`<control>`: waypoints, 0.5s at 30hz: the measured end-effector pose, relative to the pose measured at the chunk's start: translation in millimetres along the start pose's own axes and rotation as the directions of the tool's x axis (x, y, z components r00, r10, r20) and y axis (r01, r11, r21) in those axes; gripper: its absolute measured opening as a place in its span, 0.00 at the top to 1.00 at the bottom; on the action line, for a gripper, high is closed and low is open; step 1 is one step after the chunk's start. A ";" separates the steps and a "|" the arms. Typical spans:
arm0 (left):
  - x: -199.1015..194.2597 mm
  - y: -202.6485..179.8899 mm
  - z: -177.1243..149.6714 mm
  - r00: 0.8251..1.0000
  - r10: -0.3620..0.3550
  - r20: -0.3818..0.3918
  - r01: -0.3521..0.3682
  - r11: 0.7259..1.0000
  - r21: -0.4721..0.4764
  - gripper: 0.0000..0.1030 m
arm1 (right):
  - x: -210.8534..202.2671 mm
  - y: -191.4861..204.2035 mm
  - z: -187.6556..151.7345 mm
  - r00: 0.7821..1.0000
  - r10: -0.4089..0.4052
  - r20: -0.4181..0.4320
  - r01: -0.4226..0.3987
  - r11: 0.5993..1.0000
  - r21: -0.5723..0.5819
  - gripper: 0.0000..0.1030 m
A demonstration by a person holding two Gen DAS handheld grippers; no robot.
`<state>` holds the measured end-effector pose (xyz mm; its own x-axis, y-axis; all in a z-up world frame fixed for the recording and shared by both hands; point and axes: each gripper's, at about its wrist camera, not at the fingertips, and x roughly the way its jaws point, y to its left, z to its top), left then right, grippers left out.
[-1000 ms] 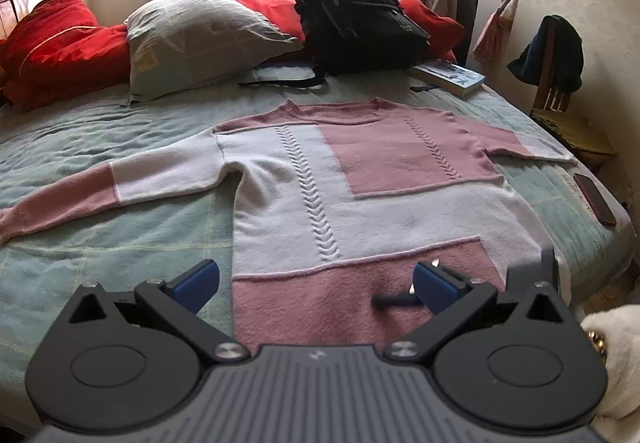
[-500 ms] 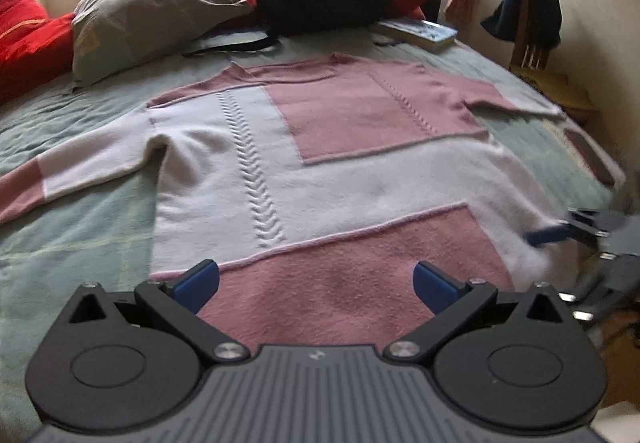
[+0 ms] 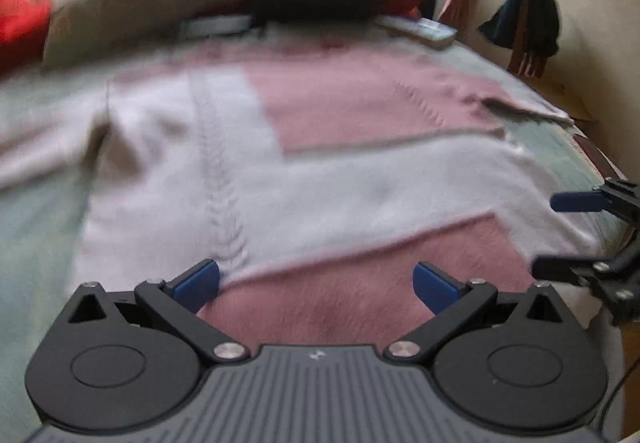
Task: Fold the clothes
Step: 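Move the left gripper across the sweater toward the pink sleeve cuff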
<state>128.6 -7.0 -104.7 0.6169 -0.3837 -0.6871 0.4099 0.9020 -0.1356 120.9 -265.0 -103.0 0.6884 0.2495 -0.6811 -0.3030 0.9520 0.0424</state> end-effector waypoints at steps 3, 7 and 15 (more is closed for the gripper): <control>-5.2 2.9 -11.9 1.000 -0.012 0.006 0.012 0.999 0.039 0.01 | 19.3 1.7 -6.9 0.998 -0.048 -0.048 0.048 0.999 0.007 0.00; -10.8 6.3 1.2 0.998 -0.024 -0.063 0.028 0.998 0.056 0.01 | 16.4 -4.6 -11.6 0.999 -0.036 -0.026 0.037 0.997 0.072 0.00; -8.5 63.9 76.9 1.000 -0.011 -0.026 0.010 1.000 -0.023 0.01 | 13.9 -9.0 15.1 0.996 -0.019 -0.085 0.031 0.990 0.139 0.00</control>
<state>201.3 38.7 -52.7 0.5951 -0.3879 -0.7038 0.4002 0.9025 -0.1591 143.1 -267.5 -101.8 0.6356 0.2150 -0.7415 -0.1868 0.9747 0.1225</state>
